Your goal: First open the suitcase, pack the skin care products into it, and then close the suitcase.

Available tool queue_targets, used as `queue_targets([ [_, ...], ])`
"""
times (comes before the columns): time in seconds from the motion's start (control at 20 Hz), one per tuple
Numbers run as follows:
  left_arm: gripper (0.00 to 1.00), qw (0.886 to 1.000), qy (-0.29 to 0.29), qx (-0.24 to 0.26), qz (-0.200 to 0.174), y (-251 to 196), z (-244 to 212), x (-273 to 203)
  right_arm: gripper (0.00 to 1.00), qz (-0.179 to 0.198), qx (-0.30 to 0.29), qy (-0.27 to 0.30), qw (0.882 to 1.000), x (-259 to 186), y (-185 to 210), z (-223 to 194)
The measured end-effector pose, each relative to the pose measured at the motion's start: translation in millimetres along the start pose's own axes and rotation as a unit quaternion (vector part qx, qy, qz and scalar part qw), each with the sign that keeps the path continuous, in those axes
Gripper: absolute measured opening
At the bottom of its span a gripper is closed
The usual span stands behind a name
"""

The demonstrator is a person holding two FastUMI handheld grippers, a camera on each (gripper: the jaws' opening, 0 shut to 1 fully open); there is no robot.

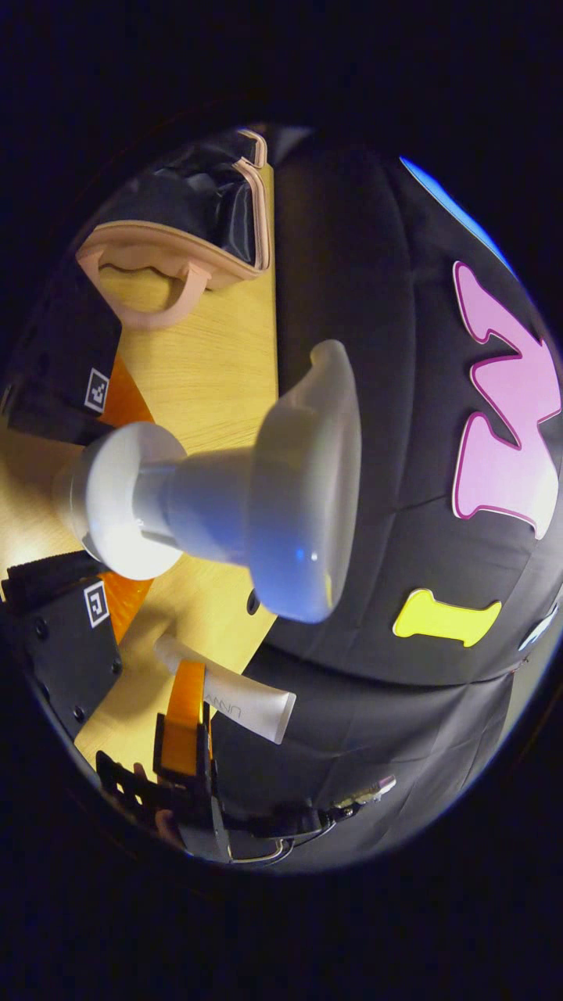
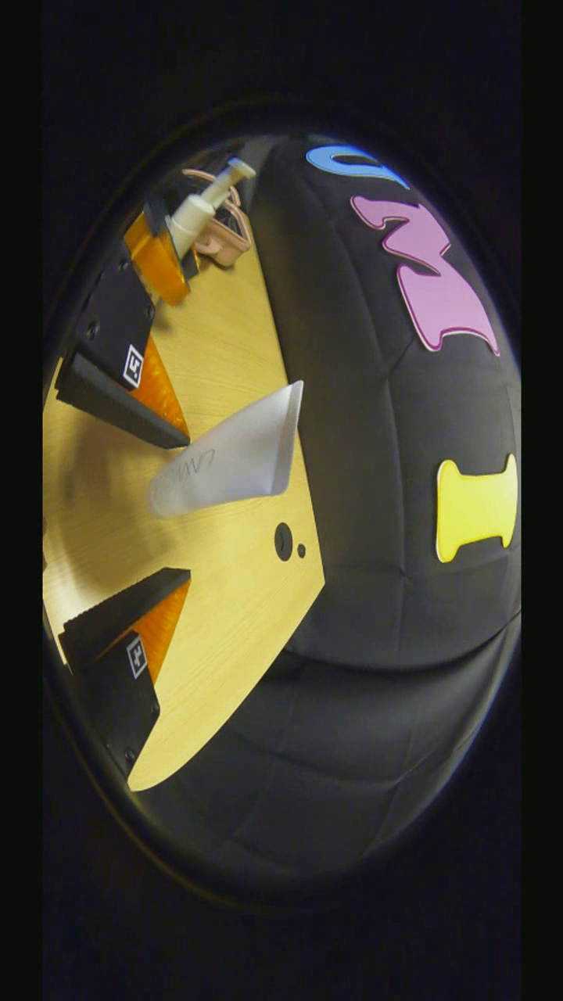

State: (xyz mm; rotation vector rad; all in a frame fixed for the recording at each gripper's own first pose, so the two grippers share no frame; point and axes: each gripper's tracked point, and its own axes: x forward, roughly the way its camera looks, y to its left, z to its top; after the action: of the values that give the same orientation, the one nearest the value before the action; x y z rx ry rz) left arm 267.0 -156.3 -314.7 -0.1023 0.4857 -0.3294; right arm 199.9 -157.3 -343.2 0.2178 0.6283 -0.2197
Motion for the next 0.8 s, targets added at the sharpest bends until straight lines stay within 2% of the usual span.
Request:
queue_targets([
  [0.15,0.63,1.0,-0.004,-0.009,0.004,3,4,-14,0.98,-0.002,0.013,-0.005,1.0,22,4,4],
  [0.2,0.6,1.0,-0.005,-0.009,0.005,2,5,-16,0.98,-0.003,0.02,-0.001,1.0,29,4,1],
  [0.3,0.63,1.0,-0.003,-0.013,0.008,2,4,-19,0.98,-0.006,0.021,0.003,1.0,39,3,-2],
  [0.35,0.63,1.0,-0.002,-0.016,0.009,2,2,-21,0.86,-0.001,0.015,-0.001,1.0,41,6,-1],
  [0.4,0.63,1.0,-0.001,-0.02,0.011,-2,1,-20,0.84,-0.002,0.002,-0.004,1.0,45,10,0],
  [0.45,0.63,1.0,0.0,-0.023,0.012,-5,0,-19,0.75,-0.018,-0.022,-0.015,0.999,48,3,5],
  [0.55,0.63,1.0,0.001,-0.025,0.014,-5,-1,-19,0.55,-0.004,-0.054,-0.021,0.998,48,9,5],
  [0.7,0.63,0.999,0.0,-0.03,0.018,-4,-1,-20,0.48,0.02,-0.072,-0.02,0.997,48,18,2],
  [0.8,0.63,0.999,-0.004,-0.032,0.021,-1,2,-24,0.39,0.03,-0.095,-0.024,0.995,41,22,3],
])
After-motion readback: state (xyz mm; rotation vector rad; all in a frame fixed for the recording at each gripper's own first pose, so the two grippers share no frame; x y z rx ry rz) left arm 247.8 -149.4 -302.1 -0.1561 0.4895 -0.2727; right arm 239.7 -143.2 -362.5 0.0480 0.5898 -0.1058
